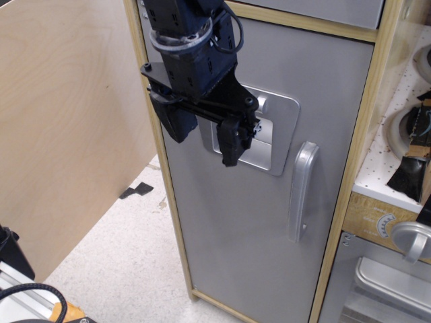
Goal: Open fridge
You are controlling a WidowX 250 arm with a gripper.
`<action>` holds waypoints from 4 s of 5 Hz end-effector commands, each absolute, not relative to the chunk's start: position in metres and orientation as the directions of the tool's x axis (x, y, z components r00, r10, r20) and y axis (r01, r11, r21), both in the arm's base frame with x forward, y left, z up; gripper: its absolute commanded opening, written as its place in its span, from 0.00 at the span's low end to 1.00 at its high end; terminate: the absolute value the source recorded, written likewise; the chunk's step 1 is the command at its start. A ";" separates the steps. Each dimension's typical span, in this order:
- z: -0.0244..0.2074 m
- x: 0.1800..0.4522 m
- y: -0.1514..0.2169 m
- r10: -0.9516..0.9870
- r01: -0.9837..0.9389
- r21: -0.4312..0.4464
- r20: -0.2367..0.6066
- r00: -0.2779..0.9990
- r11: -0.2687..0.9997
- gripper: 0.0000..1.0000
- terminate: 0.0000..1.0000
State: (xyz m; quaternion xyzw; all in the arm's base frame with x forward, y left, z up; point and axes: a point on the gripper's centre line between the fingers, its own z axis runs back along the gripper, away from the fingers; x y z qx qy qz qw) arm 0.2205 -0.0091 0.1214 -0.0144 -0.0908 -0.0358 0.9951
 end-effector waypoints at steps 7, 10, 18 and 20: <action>0.027 0.322 -0.052 0.091 -0.054 -0.121 0.322 0.942 0.991 1.00 0.00; 0.020 0.338 -0.051 0.103 -0.054 -0.138 0.373 0.922 0.989 0.00 0.00; 0.034 0.237 -0.083 0.009 0.009 -0.088 0.203 0.979 0.996 1.00 0.00; 0.045 0.269 -0.140 -0.059 0.075 -0.117 0.135 0.989 0.990 1.00 0.00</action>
